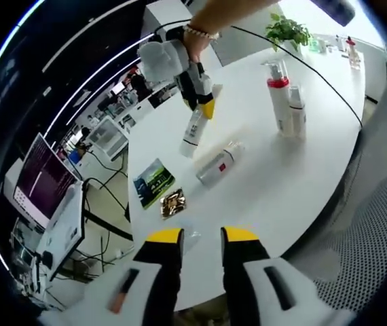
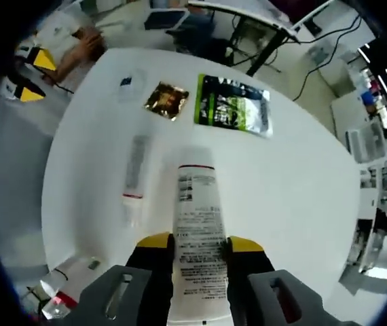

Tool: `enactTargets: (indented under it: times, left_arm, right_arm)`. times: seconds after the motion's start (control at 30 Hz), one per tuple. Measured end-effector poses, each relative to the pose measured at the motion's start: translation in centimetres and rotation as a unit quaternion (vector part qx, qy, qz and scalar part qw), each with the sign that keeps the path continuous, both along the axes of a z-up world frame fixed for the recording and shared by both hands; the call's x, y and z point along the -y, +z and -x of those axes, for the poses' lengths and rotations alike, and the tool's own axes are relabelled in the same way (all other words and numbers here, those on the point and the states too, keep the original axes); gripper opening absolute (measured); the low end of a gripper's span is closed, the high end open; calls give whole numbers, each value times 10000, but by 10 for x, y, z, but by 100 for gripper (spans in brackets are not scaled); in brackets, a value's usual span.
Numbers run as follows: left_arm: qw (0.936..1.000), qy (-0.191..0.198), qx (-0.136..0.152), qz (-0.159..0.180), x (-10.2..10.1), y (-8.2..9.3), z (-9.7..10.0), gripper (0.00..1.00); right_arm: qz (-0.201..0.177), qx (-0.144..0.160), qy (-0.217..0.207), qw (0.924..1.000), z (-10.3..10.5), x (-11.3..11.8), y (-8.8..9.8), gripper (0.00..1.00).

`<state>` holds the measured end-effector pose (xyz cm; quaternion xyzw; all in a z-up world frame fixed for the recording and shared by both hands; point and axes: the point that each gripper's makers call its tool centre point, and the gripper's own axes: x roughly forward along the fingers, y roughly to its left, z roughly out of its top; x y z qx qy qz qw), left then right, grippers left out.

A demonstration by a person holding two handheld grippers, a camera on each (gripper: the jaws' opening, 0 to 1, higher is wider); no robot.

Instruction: Arrange the skincare products in the storage area until every visible bottle or jar stands upright without overlapping.

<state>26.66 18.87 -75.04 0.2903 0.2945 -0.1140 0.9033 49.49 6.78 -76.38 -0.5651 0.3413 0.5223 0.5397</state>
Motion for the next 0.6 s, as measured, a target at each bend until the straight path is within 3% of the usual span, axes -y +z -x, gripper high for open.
enactTargets:
  times: [0.27,0.6]
  left_arm:
    - [9999,92,90,84,-2,4,-1,28]
    - [9987,249,369,263,-5,15,-5,37]
  right_arm:
    - [-199,134,414,9989,26,-12,31,24]
    - [-486,172,1203,9914,81,-34,59,24]
